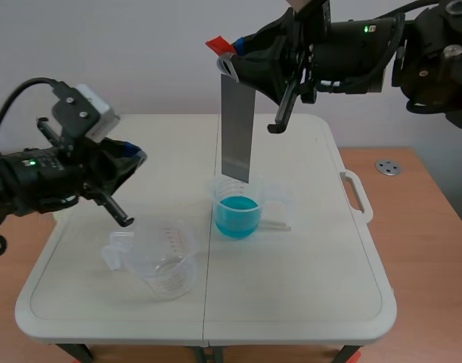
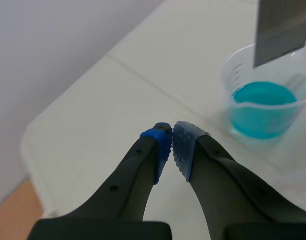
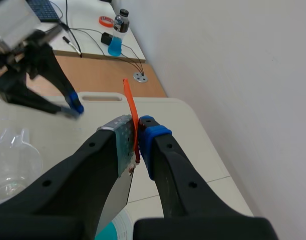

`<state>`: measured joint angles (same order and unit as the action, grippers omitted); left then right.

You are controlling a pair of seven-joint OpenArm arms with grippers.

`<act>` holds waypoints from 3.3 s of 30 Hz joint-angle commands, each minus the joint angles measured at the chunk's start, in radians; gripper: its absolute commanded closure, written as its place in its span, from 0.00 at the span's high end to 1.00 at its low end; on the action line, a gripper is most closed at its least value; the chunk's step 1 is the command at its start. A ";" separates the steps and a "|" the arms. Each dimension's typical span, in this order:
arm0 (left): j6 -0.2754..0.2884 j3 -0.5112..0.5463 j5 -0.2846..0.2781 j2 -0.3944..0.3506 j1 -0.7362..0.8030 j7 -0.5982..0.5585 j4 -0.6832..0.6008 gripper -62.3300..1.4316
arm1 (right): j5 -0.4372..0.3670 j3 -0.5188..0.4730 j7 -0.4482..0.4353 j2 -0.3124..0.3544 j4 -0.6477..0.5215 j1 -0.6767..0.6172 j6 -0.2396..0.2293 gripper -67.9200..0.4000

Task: Hold the metal plate by the orange handle, dip it into the blue solution, take it out and point at it, then put the plate back in the beaker on the left.
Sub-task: 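Raise the plate and point at it, then put the plate into the left beaker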

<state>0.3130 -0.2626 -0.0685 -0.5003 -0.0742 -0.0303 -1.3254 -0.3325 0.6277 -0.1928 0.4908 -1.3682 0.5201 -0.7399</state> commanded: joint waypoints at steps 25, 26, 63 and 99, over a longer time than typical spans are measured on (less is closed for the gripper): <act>-0.135 0.626 -0.209 -0.279 1.068 -0.086 -0.106 0.12 | -0.020 -0.020 -0.038 0.000 -0.089 0.031 -0.006 0.02; -0.135 0.624 -0.209 -0.269 1.086 -0.086 -0.106 0.12 | -0.020 -0.020 -0.038 -0.002 -0.096 0.031 -0.006 0.02; -0.082 0.224 -0.198 -0.193 1.204 -0.074 -0.093 0.12 | -0.012 0.219 0.051 -0.165 -0.181 0.031 -0.006 0.02; -0.082 0.224 -0.198 -0.193 1.202 -0.055 -0.093 0.12 | -0.012 0.269 0.072 -0.181 -0.090 0.023 -0.006 0.02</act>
<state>0.2287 -0.0433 -0.2630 -0.6987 1.1297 -0.0799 -1.4105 -0.3298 0.9012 -0.1032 0.3225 -1.4536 0.5198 -0.7399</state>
